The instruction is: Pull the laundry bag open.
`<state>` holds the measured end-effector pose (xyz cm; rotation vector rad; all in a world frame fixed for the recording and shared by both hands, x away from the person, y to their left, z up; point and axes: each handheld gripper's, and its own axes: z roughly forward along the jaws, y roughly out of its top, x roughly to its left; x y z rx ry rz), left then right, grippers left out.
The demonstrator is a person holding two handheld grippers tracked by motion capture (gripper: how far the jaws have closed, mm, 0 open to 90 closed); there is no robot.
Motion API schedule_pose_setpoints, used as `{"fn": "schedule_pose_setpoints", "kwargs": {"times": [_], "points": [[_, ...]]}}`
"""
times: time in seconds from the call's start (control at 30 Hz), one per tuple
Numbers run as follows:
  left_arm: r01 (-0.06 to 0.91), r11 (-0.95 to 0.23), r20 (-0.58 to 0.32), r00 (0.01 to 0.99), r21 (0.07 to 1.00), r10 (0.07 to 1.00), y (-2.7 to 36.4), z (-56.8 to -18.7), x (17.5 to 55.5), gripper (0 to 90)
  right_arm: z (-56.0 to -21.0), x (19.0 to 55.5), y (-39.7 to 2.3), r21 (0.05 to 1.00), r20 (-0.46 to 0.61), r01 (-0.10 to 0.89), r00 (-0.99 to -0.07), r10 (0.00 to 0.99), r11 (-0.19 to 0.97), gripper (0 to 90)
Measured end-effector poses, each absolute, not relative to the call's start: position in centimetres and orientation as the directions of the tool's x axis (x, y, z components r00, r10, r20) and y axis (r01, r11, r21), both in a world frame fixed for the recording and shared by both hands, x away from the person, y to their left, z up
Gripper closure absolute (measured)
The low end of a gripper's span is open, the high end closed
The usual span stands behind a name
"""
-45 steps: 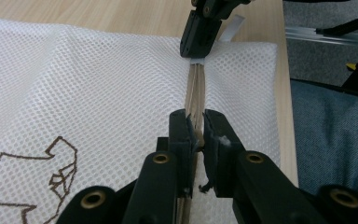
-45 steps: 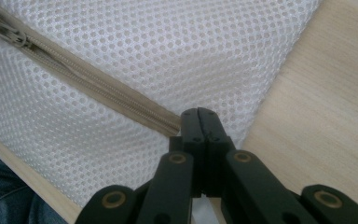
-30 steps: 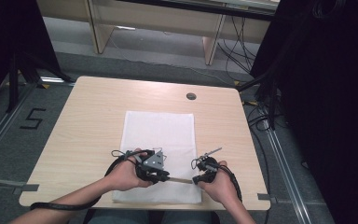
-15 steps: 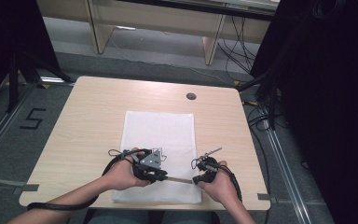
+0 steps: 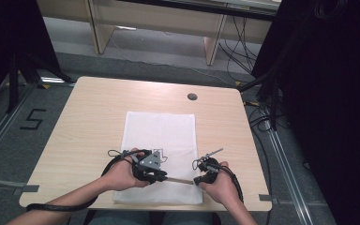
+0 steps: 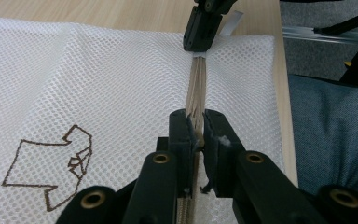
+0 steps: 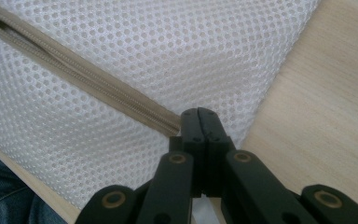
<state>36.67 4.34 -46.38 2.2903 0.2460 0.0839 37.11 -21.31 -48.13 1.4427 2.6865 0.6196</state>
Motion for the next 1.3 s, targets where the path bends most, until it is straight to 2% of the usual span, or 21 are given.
{"fn": "schedule_pose_setpoints", "kwargs": {"times": [1.3], "points": [[0.148,-0.649,-0.02,0.979,0.746,0.2,5.6,-46.0,36.9,81.8,-48.1,37.1,-21.3,0.361,0.163,0.792,-0.573,0.803,0.492,90.0]]}}
